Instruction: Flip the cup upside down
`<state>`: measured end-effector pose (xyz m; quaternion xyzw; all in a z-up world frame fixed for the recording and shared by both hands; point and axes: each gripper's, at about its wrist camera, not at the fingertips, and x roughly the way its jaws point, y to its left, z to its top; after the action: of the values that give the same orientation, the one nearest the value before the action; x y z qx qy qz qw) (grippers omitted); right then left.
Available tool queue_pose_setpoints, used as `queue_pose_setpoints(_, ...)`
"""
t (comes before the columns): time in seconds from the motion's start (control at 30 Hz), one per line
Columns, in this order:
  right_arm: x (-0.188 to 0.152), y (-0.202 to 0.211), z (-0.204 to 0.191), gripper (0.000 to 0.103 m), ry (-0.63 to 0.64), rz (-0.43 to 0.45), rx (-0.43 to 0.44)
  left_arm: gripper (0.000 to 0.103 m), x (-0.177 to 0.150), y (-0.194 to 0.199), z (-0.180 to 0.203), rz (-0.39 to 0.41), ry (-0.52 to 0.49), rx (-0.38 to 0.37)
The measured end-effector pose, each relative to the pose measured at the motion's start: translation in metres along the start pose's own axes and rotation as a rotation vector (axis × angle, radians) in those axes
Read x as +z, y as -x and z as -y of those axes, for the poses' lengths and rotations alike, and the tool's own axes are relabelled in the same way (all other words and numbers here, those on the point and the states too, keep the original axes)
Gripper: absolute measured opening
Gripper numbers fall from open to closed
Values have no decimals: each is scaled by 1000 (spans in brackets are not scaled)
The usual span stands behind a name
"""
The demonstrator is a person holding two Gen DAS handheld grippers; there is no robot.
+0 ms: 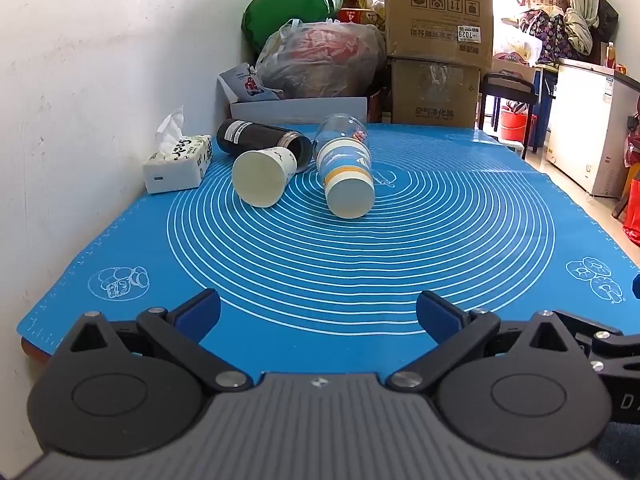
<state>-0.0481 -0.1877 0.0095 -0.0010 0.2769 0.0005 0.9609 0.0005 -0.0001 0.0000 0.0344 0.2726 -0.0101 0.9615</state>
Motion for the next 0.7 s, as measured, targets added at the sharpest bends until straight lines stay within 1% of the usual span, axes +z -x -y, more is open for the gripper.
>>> queue_pose_setpoints(0.7,1,0,-1,103,3,0,0,103,0,2,2,11,-3,2)
